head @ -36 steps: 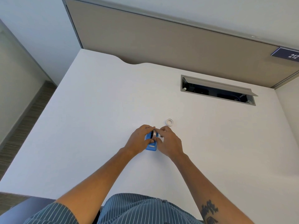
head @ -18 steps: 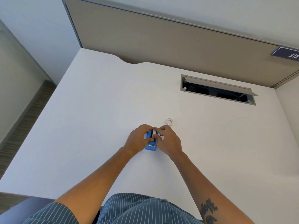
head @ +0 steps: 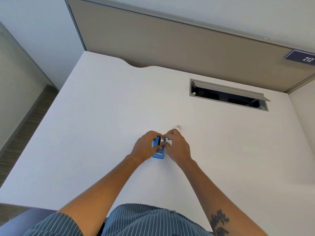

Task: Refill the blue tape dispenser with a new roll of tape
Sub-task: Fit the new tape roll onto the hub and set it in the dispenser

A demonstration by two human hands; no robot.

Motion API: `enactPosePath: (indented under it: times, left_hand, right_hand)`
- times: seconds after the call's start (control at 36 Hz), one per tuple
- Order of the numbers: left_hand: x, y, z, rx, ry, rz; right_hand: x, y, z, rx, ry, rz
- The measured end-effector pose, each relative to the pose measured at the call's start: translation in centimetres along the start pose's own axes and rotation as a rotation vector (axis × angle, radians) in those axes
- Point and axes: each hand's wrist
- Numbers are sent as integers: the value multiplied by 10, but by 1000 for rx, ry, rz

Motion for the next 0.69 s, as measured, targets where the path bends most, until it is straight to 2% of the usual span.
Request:
enactPosePath:
  times: [0.69]
  left_hand:
    - [-1,1,-1,7,38,-27]
  right_hand:
    - [0,-2,0,16,7,9]
Point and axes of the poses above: each hand's wrist, its own x-axis towards the middle knuckle, its own y-axis out of the palm, z = x × y, and after that the axes turned 12 degrees about x, right-handed
